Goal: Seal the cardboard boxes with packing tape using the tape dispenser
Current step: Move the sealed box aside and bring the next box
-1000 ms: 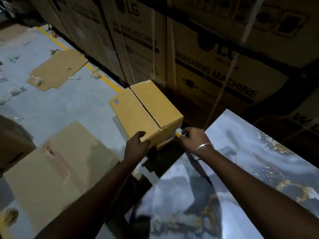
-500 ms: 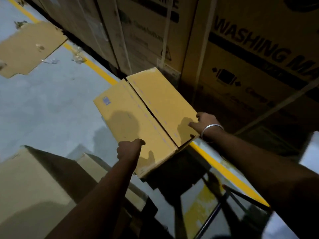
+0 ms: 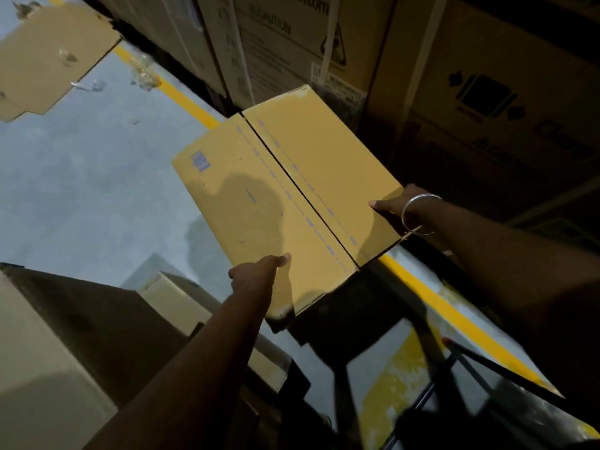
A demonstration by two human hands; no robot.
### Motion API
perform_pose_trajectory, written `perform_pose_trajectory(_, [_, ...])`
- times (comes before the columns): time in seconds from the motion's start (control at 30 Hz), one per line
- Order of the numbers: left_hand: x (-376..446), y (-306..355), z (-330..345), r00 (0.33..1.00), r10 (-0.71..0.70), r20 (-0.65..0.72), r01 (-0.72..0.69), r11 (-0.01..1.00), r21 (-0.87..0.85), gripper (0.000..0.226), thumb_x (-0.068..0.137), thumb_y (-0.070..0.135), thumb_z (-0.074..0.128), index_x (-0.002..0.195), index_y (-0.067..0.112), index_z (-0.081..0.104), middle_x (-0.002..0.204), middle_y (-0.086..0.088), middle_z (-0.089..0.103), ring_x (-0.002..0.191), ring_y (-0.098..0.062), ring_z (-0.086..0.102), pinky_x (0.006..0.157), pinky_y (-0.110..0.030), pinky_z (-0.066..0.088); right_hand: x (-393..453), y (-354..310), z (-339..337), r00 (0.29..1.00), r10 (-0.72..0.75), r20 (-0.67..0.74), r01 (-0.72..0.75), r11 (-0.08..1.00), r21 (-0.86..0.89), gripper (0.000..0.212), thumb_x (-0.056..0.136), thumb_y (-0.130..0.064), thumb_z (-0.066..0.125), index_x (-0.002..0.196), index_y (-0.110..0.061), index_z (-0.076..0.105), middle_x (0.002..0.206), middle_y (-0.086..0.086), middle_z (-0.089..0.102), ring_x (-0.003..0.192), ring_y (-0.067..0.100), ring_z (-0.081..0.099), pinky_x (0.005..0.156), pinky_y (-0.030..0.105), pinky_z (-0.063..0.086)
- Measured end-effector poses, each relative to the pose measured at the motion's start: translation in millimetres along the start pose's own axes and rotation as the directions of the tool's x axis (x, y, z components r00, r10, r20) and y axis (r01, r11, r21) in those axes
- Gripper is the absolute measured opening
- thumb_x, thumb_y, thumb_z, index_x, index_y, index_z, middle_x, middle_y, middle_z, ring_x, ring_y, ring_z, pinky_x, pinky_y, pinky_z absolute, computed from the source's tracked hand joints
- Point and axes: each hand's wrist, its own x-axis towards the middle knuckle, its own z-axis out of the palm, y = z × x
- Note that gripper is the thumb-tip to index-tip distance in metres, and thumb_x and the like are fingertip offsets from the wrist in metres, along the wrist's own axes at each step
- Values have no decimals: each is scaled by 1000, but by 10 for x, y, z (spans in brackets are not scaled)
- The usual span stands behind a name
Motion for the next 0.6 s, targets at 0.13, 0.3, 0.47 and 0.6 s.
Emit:
perform_pose_trajectory(0.13, [92, -91, -87, 997, 50, -61, -53, 998, -37, 120, 20, 56, 86, 123, 7, 49, 116, -12, 64, 99, -37, 63, 90, -53, 54, -167, -20, -34, 994, -68, -91, 74, 995, 61, 102, 72, -60, 83, 147, -8, 38, 147, 19, 47, 132, 41, 48, 102, 50, 46])
perform_pose_trajectory(0.3, [-623, 316, -298, 972, 97, -213, -115, 991, -71, 94, 46, 64, 78, 117, 4, 58, 104, -14, 67, 92, -36, 64, 84, -44, 55, -691, -310, -465, 960, -180, -212, 172, 983, -59, 94, 76, -70, 73, 138, -5, 46, 137, 19, 56, 123, 40, 54, 91, 45, 49])
perform_pose_trajectory(0.47, [-1316, 740, -668, 969, 193, -156, -199, 980, -26, 53, 70, 54, 79, 87, 7, 63, 78, -12, 66, 71, -31, 64, 58, -29, 45, -1488, -698, -1162, 925, -251, -284, 201, 960, -192, 63, 81, -74, 65, 83, -11, 54, 80, 7, 58, 69, 24, 54, 54, 30, 38])
perform_pose_trajectory(0.6, [-2057, 944, -1117, 890, 437, -131, -423, 898, 119, 45, 70, 48, 81, 88, 11, 63, 82, -12, 64, 88, -40, 68, 65, -36, 51, -2283, -784, -1668, 914, -256, -315, 207, 961, -182, 58, 79, -72, 68, 76, -15, 55, 77, 5, 60, 69, 24, 58, 53, 28, 38])
